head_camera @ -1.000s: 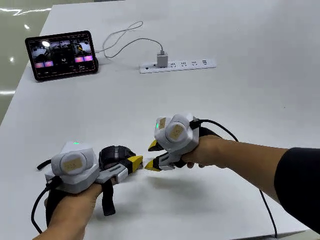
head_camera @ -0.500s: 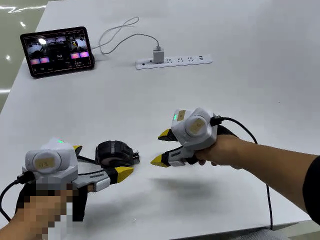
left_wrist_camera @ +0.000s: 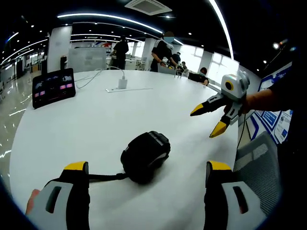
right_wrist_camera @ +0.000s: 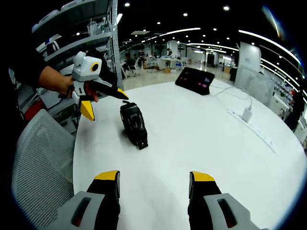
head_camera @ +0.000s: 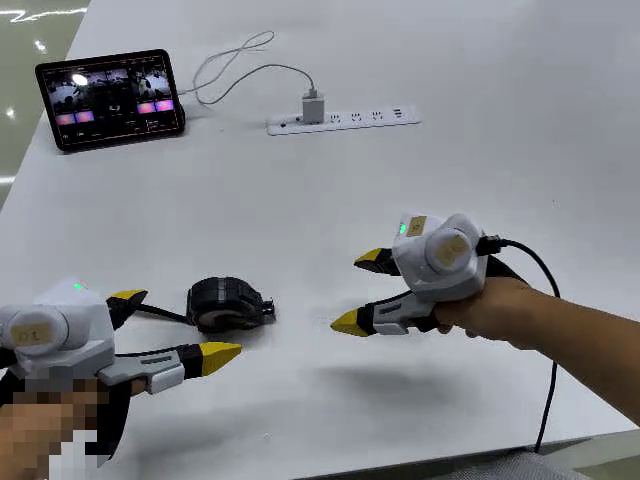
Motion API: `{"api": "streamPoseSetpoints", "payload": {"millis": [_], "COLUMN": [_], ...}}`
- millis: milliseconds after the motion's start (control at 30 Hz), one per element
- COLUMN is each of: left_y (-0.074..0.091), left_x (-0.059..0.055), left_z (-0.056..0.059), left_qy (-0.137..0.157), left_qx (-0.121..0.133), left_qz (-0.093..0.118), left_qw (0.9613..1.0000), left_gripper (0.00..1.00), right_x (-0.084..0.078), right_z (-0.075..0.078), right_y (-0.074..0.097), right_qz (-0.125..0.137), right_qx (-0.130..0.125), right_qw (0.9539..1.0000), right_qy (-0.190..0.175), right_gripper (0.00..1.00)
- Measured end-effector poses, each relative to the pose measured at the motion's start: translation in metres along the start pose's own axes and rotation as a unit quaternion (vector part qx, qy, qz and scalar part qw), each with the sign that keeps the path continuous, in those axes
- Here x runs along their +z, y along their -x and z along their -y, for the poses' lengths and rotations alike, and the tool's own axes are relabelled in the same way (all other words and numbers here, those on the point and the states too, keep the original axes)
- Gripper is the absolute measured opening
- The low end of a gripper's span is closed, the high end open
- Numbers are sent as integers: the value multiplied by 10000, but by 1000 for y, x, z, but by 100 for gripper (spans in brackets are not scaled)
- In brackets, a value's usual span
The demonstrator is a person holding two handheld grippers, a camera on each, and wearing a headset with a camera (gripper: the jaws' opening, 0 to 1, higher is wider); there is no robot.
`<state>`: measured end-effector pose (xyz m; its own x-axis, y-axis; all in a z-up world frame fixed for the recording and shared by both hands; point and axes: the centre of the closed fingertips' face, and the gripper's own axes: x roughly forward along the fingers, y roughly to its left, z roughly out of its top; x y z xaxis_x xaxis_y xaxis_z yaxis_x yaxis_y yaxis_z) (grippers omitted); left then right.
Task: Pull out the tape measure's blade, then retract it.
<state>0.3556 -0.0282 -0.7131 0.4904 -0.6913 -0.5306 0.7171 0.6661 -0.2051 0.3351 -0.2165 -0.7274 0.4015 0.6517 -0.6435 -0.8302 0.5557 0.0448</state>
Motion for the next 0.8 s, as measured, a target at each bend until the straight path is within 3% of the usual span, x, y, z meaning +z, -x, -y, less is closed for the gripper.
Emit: {"api": "streamPoseSetpoints", "payload": {"millis": [300,500,800], "left_y": [12,15,21], "left_x": [0,-13,-24], "left_z": [-9,-13,-24], "left_qy": [-113,-233,-392], "left_qx": [-9,-11,10], "left_qz": [-13,-213,-404], "left_qw": [9999,9995,9984], "left_gripper": [99,99,99], "right_x": [-13,-25,-62], "right_z": [8,8,18], "right_y": [28,46,69], "right_qz": [55,41,-112], "right_qx": [-179,-259,-388], "right_qw": [9997,9994,9988], "right_qy": [-179,-228,-272], "right_gripper": [61,65,71]}}
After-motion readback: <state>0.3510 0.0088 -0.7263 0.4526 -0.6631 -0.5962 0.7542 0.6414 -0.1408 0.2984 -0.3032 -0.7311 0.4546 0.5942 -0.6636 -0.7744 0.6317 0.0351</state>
